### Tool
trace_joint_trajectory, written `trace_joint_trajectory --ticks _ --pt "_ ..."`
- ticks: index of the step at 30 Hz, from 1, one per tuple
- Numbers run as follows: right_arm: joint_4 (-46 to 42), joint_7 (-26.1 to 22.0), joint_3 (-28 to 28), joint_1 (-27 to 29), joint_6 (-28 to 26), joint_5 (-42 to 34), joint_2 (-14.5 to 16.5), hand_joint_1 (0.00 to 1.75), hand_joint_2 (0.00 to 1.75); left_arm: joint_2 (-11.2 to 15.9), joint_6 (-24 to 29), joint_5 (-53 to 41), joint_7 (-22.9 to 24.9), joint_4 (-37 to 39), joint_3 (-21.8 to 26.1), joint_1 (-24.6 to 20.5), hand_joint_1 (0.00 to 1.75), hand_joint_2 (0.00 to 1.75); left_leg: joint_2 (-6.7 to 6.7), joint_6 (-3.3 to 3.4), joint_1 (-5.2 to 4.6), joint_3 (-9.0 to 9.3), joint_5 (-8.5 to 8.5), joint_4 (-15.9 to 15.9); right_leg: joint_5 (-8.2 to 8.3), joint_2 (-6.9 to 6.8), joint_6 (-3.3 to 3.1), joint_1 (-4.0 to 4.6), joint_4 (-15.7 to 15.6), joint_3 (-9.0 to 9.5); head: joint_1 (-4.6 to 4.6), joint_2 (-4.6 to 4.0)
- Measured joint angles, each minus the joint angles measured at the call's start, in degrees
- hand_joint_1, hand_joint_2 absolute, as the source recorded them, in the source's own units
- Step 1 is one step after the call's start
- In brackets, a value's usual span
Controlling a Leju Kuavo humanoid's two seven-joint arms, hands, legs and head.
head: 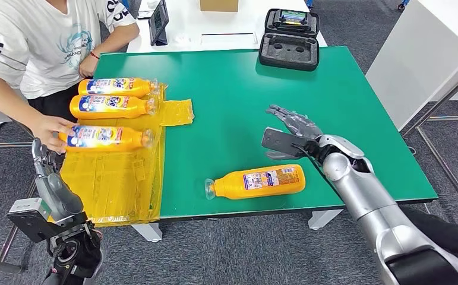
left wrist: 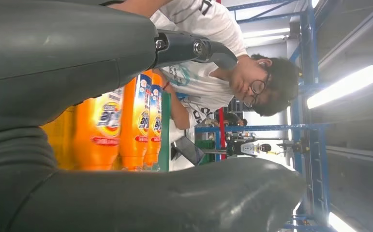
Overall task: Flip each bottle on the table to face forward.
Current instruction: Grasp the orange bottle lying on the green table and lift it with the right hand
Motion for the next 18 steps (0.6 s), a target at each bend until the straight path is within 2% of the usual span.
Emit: trace_joint_trajectory --ticks 8,18 --pt "2.8 -2.1 4.9 -2.2 2.6 -2.6 -1.7 0.00 1.75 0.0 0.1 0.1 0.0 2.1 0.0 -0.9 0.00 0.00 0.01 0.01 0.00 -0.01 -0.01 0.0 0.00 0.01 0.00 0.00 0.0 -0.02 0.01 0.00" --pt "7.2 -5.3 9.6 -2.8 3.3 -3.3 -0.6 0.00 1.75 -0.5 0.2 -0.2 0.0 4.4 -0.1 -2.0 0.00 0.00 0.02 0.01 0.00 -0.01 0.00 0.0 0.00 0.01 0.00 0.00 0.0 -0.02 0.01 0.00"
